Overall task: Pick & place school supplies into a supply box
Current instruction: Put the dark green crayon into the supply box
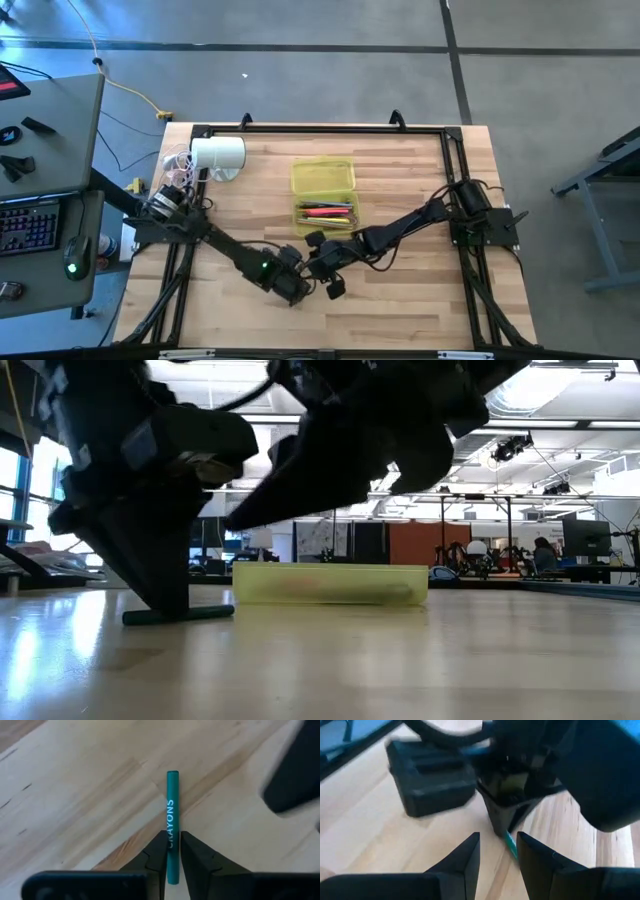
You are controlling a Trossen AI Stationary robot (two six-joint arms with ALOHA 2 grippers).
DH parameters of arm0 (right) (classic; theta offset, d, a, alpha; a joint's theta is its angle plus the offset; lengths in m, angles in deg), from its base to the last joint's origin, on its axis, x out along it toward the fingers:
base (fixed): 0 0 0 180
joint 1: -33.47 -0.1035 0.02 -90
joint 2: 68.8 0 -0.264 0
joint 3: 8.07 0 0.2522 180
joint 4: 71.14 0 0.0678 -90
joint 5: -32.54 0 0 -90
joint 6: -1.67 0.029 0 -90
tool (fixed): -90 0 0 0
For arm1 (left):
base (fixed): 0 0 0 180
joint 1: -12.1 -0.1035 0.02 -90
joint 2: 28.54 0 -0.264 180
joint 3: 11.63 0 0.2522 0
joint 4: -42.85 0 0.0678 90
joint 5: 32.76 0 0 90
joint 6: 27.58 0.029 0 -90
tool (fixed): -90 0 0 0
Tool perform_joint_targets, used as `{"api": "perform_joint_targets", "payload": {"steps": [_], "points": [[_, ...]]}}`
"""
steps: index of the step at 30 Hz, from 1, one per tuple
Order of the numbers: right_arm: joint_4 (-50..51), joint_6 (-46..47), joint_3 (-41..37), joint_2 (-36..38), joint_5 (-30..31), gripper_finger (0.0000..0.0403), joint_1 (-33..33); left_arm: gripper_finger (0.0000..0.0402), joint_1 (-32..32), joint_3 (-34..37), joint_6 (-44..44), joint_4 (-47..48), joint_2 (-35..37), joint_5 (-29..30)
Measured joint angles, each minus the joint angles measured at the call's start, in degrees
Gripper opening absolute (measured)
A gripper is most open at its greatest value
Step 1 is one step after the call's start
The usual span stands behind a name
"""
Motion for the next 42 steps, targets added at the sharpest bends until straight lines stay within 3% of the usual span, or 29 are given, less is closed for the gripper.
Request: {"api": "perform_joint_targets", "payload": {"steps": [5,12,20,25,35,42], "points": [[-1.39,-0.02,-2.55,0.0,0.01,0.0112,1.47,0.0091,-1.0,-3.17,5.3,4.23,0.0,-3.36],[-4.83,2.92,-6.68,0.0,1.51,0.0112,4.79,0.0092,0.87,-12.77,3.07,26.88,0.02,3.99],[-20.48,1.58,-10.77,0.0,-13.97,0.0112,8.17,0.0092,5.97,-25.02,-9.31,55.93,0.15,15.65],[-25.61,-1.22,-8.47,-4.2,-20.44,0.0112,6.74,0.0092,9.1,-26.0,-11.25,55.57,2.58,20.22],[-21.84,-5.19,2.05,-15.66,-18.09,0.0112,6.11,0.0092,10.74,-25.62,-15.69,55.78,3.45,20.17],[-16.0,-7.42,3.66,-16.86,-19.22,0.0112,7.61,0.0092,10.95,-25.62,-16.28,55.92,3.54,20.01]]}}
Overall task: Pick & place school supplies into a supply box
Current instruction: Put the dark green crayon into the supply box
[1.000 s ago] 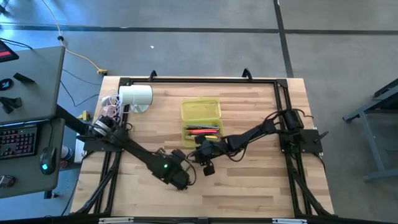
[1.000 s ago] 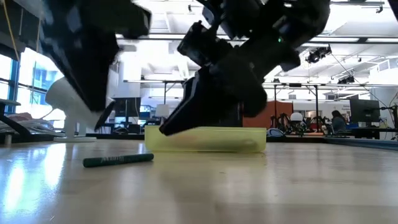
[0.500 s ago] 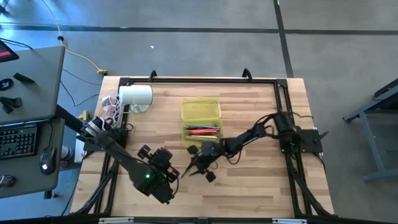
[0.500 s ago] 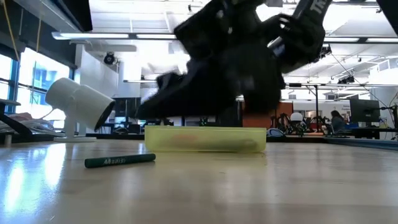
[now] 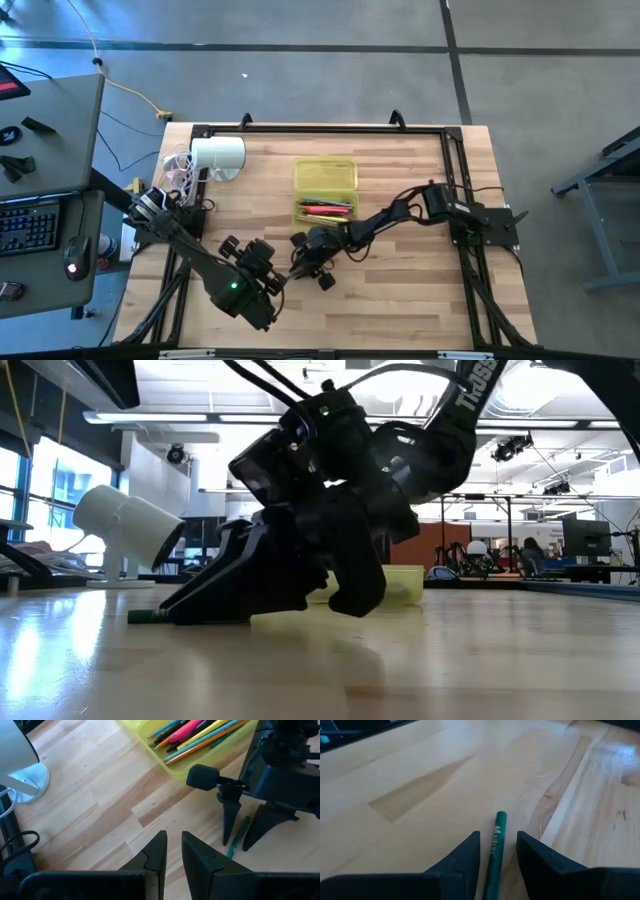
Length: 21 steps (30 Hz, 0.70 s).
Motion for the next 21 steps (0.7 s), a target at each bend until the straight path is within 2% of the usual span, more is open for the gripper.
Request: {"api": "perform_joint_targets", "payload": {"steps": [4,9,14,18,21], "points": [[4.41,-0.67,0.16,0.08,1.8,0.0091,-0.15,0.0092,-0.07,0.0,0.05,-0.01,0.0,-0.02],[5.22,1.48,0.15,0.47,4.11,0.0013,-0.71,0.0092,-0.07,0.0,0.08,-0.02,0.0,0.24],[7.09,4.15,-0.1,3.13,5.3,0.0027,-0.5,0.0092,-0.07,0.0,-0.73,-0.03,0.0,0.13],[10.71,6.8,-0.58,8.92,5.88,0.0009,-0.08,0.0092,-0.07,0.0,-1.5,0.0,0.0,-0.33],[16.23,5.21,-0.19,16.41,11.87,0.0011,-0.06,0.0092,-0.07,0.0,-1.54,-0.02,0.0,-0.88]]}}
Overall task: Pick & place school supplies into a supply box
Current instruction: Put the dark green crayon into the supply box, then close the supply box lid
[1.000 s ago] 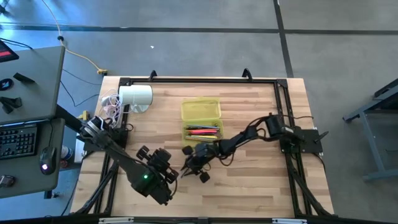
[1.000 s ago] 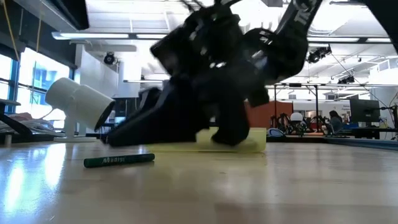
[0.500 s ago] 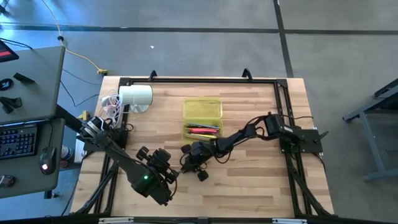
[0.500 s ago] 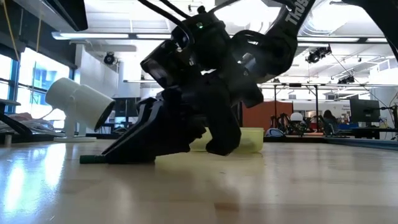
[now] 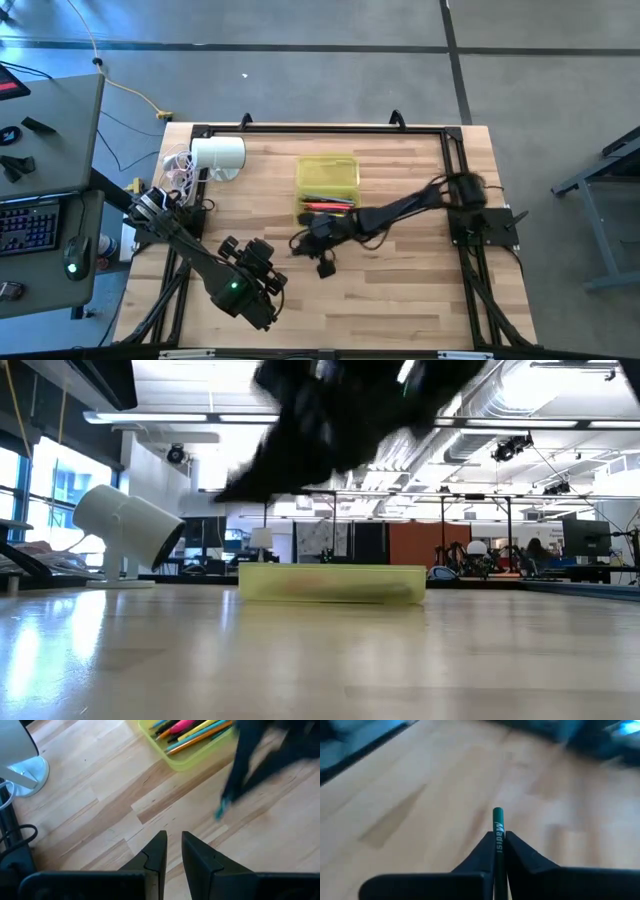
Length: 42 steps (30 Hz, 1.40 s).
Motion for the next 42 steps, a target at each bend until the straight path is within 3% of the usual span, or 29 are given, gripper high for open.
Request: {"api": "perform_joint_targets", "payload": {"steps": [8,10,13,22,26,30,35,37,39,42], "points": [[21.59,-6.61,-0.94,15.5,24.71,0.0016,1.92,0.0092,0.0,-0.02,-0.02,-0.04,0.0,0.0],[23.47,-4.14,-3.07,16.9,24.23,0.0008,3.74,0.0092,0.0,-0.02,-0.09,-0.05,0.0,0.0],[22.95,0.78,-7.65,17.17,17.97,0.0006,6.58,0.0092,0.0,-0.02,-0.09,-0.11,0.0,0.03],[-6.44,2.52,-24.7,16.79,14.65,0.0054,10.58,0.0092,-0.02,-0.04,-0.07,-0.39,0.0,0.98],[-5.05,0.36,-25.15,16.88,13.68,0.0087,10.63,0.0092,-0.02,-0.04,-0.07,-0.37,0.0,1.05],[-3.46,0.18,-24.54,16.84,17.91,0.012,10.66,0.0092,-0.04,-0.04,-1.23,-0.39,0.0,1.6],[-3.24,-1.87,-24.56,17.5,33.48,0.014,11.6,0.0092,-0.04,-0.09,0.31,-3.48,-0.38,1.68],[-2.4,-4.02,-24.56,18.63,37.03,0.0141,13.16,0.0092,-0.04,-0.09,0.92,-5.41,-0.61,1.98],[-1.17,-5.09,-24.56,19.88,37.83,0.0141,15.57,0.0092,-0.72,-0.12,1.45,-7.17,-1.15,3.82],[-0.74,-2.92,-24.56,22.13,33.09,0.0137,21.11,0.009,-2.28,0.0,2.02,-8.95,-1.81,5.87]]}}
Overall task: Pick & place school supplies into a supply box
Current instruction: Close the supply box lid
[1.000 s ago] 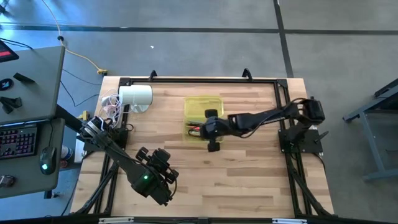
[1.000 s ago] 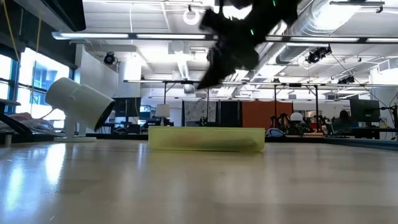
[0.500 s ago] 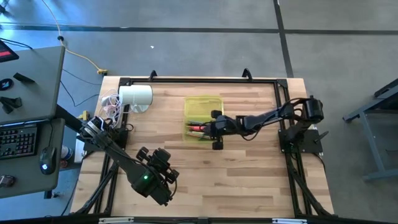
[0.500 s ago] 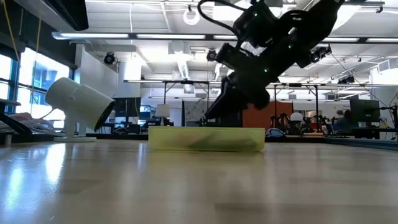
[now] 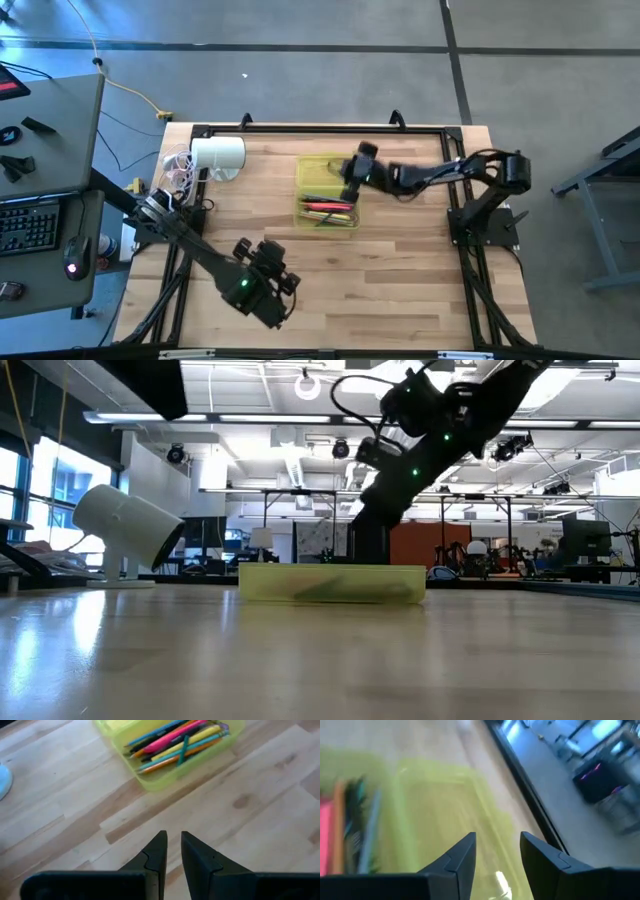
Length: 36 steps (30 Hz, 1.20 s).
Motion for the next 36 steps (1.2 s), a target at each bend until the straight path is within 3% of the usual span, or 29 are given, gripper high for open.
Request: {"api": "perform_joint_targets", "payload": {"steps": [6,10,12,14,16,20,27,36], "points": [[-1.58,10.17,0.02,1.86,-17.67,0.0097,14.09,0.0019,-7.04,1.46,10.3,-4.48,-2.36,-1.8],[-2.44,12.32,0.02,0.6,-24.43,0.0029,21.2,0.0028,-12.16,5.36,19.14,-13.63,-3.62,-7.56],[-2.73,13.92,0.02,-0.54,-25.62,0.0008,23.2,0.0032,-14.51,7.35,25.26,-22.36,-4.29,-12.73],[-3.37,15.31,0.02,-1.72,-26.26,0.0012,24.44,0.0024,-16.18,9.45,31.35,-27.21,-5.13,-16.57],[-4.81,15.78,0.02,-3.44,-26.89,0.0011,24.99,0.0013,-17.72,10.9,35.69,-35.49,-6.36,-18.14],[-7.19,16.17,0.04,-7.79,-28.51,0.0004,24.95,0.0021,-20.71,13.04,37.76,-40.41,-7.73,-19.64],[-4.35,21.57,5.25,-14.27,-31.32,0.0001,25.64,0.0012,-24.52,13.84,41.54,-38.71,-9.7,-23.74],[15.04,21.99,14.6,-17.44,-31.84,0.0,25.88,0.0031,-27.8,13.42,43.63,-38.41,-10.27,-24.14]]}}
